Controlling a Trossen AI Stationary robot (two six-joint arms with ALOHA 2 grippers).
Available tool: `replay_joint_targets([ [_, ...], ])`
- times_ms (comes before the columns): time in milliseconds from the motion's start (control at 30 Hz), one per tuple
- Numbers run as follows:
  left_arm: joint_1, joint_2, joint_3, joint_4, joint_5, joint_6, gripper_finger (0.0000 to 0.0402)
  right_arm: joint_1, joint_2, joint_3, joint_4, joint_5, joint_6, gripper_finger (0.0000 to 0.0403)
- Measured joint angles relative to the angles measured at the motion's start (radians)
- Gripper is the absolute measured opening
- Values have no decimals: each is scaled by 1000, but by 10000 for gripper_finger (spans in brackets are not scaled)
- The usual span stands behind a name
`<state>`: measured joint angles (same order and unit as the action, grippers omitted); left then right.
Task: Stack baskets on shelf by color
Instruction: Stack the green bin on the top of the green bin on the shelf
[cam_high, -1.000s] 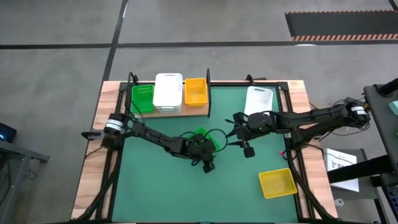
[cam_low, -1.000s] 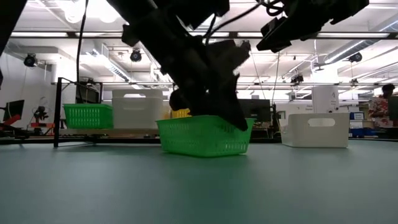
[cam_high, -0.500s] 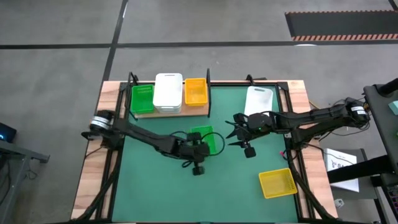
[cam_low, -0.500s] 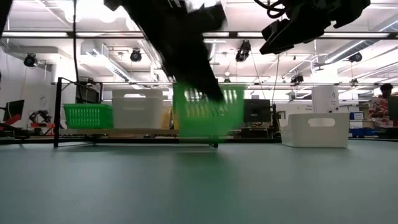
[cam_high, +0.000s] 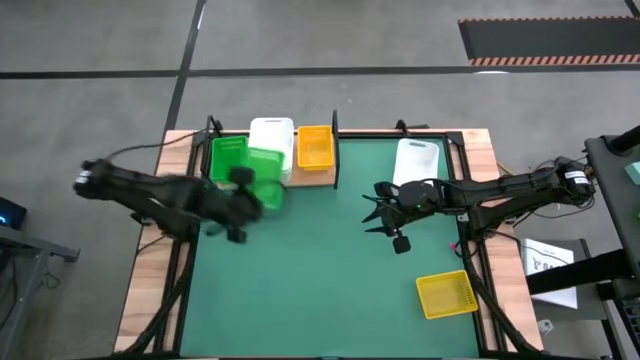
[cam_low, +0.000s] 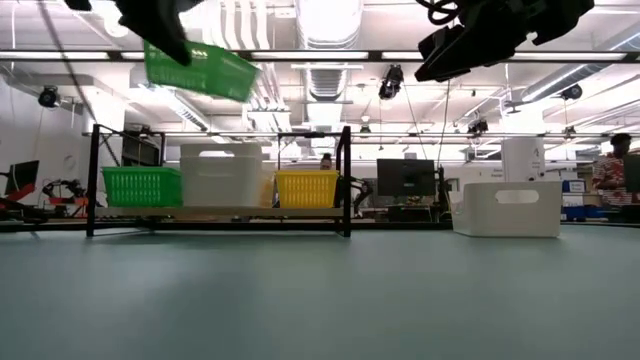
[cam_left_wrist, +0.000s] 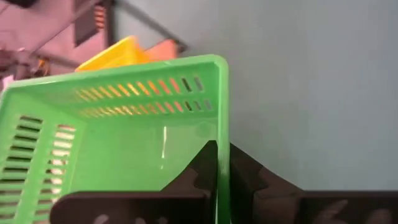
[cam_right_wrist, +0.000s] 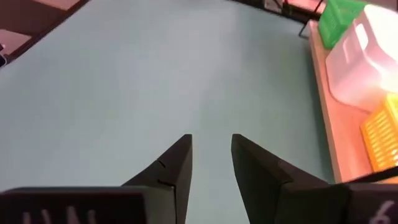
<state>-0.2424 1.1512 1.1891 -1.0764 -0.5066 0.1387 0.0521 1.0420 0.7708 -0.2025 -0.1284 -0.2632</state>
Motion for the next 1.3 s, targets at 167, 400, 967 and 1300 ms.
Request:
replay_joint_targets([
  [167,136,-251,-149,-6,-2,18,0,0,0,0,34,0,-26,100],
  [400,267,-487,-335,123,1,154,0,0,0,0,65,0,-38,96],
  [967,645,-356,-310,151,152,430,0,0,0,0,78,0,-78,93],
  [1300,842,-234,-217,51,301,515,0,0,0,0,78,-1,-70,97],
])
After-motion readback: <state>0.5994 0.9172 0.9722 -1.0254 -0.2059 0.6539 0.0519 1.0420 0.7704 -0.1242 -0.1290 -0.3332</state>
